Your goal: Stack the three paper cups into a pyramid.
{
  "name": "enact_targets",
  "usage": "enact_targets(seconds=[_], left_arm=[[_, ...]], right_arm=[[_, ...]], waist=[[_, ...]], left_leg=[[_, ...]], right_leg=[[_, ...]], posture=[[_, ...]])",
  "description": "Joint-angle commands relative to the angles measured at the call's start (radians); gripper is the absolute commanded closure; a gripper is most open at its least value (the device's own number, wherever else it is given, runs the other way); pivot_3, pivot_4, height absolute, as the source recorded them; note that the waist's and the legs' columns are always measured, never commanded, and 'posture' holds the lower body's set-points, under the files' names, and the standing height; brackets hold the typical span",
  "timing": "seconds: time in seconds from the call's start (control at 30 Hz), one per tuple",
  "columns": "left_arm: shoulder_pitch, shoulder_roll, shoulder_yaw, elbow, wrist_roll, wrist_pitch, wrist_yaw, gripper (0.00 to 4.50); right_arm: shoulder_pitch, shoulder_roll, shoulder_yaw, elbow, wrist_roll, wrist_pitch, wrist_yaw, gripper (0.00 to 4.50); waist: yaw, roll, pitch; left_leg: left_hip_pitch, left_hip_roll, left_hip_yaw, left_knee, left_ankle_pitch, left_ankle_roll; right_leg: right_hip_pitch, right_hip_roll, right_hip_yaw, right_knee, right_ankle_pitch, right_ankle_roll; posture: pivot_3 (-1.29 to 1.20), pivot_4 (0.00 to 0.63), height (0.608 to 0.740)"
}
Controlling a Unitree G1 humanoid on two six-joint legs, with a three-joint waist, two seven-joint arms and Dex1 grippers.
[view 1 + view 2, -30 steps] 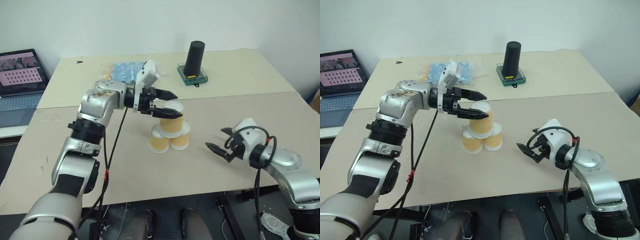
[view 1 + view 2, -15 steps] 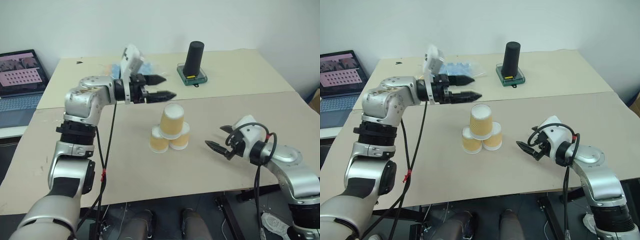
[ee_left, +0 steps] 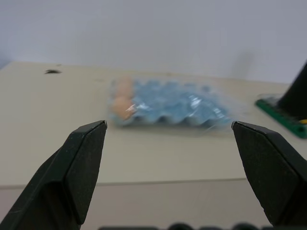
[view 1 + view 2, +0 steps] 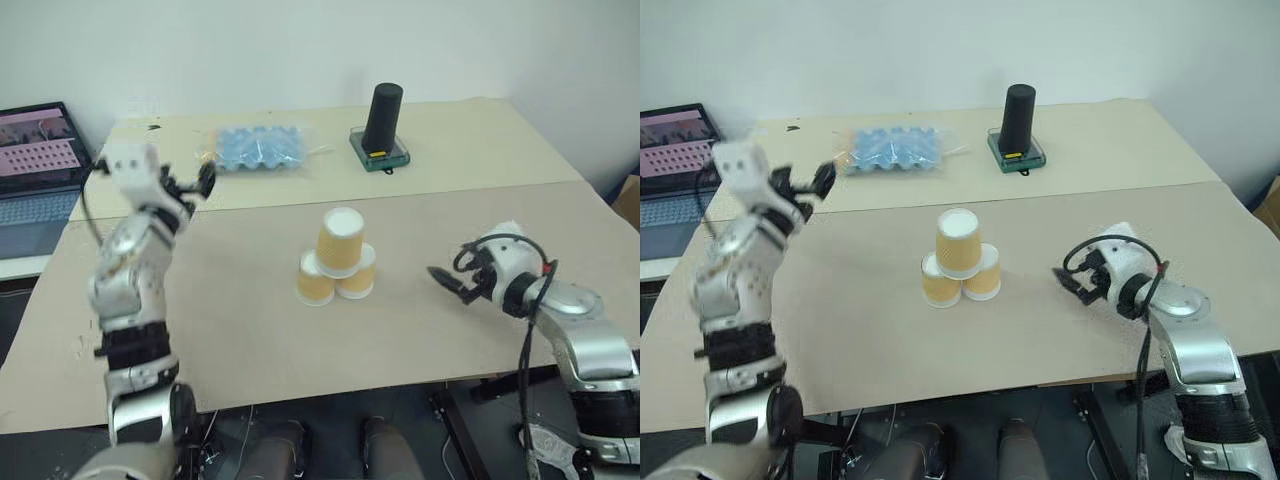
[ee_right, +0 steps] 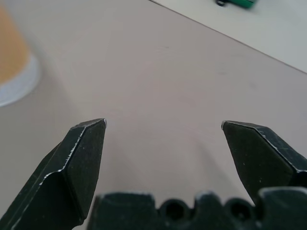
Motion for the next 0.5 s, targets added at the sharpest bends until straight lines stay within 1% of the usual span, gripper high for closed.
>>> enact_targets(seconds=[0.03, 0.13, 0.2, 0.27, 0.33, 0.5], left_arm=[[0.079, 0.024, 0.097, -0.085, 0.025, -0.070, 0.088, 0.04], [0.136, 0.022, 0.126, -0.078, 0.027, -0.126, 0.109, 0.04], [0.173, 0.011, 0.137, -0.063, 0.026, -0.171, 0.113, 0.04], [0.197, -0.003, 0.142, -0.056, 0.007, -0.203, 0.105, 0.04], [0.212, -0.010, 0.138, -0.043, 0.007, -0.248, 0.103, 0.04], [0.228, -0.014, 0.128, 0.036, 0.003, -0.317, 0.088, 0.04]], right_arm=[[-0.019, 0.056, -0.092, 0.042, -0.043, -0.061, -0.156, 0.00], [-0.023, 0.115, -0.103, 0.051, -0.059, -0.107, -0.222, 0.00], [-0.026, 0.174, -0.123, 0.049, -0.035, -0.166, -0.251, 0.00], [-0.025, 0.210, -0.138, 0.054, -0.025, -0.215, -0.265, 0.00], [-0.024, 0.237, -0.158, 0.073, -0.016, -0.246, -0.281, 0.00], [-0.003, 0.258, -0.156, 0.152, -0.022, -0.296, -0.288, 0.00]], waist=[[0.008, 0.000, 0.000], [0.011, 0.000, 0.000], [0.012, 0.000, -0.001], [0.011, 0.000, -0.001], [0.010, 0.000, -0.001], [0.007, 0.000, -0.001]], left_leg=[[0.000, 0.000, 0.000, 0.000, 0.000, 0.000], [0.001, 0.000, 0.000, 0.000, 0.000, 0.000], [0.001, 0.000, 0.000, 0.000, -0.001, 0.001], [0.003, 0.000, 0.000, 0.000, -0.003, 0.004], [0.004, 0.000, 0.000, 0.000, -0.004, 0.006], [0.008, 0.000, 0.000, 0.000, -0.005, 0.006]], right_leg=[[0.000, 0.000, 0.000, 0.000, 0.000, 0.000], [0.000, 0.000, -0.001, 0.000, 0.000, 0.000], [0.001, 0.000, -0.001, 0.000, 0.000, 0.000], [0.003, 0.000, -0.001, 0.000, 0.000, -0.001], [0.003, 0.000, -0.001, 0.000, 0.000, -0.001], [0.004, 0.000, -0.002, -0.001, 0.000, -0.001]], posture=[[0.00, 0.150, 0.728], [0.00, 0.150, 0.728], [0.00, 0.150, 0.728], [0.00, 0.150, 0.728], [0.00, 0.150, 0.728], [0.00, 0.150, 0.728]])
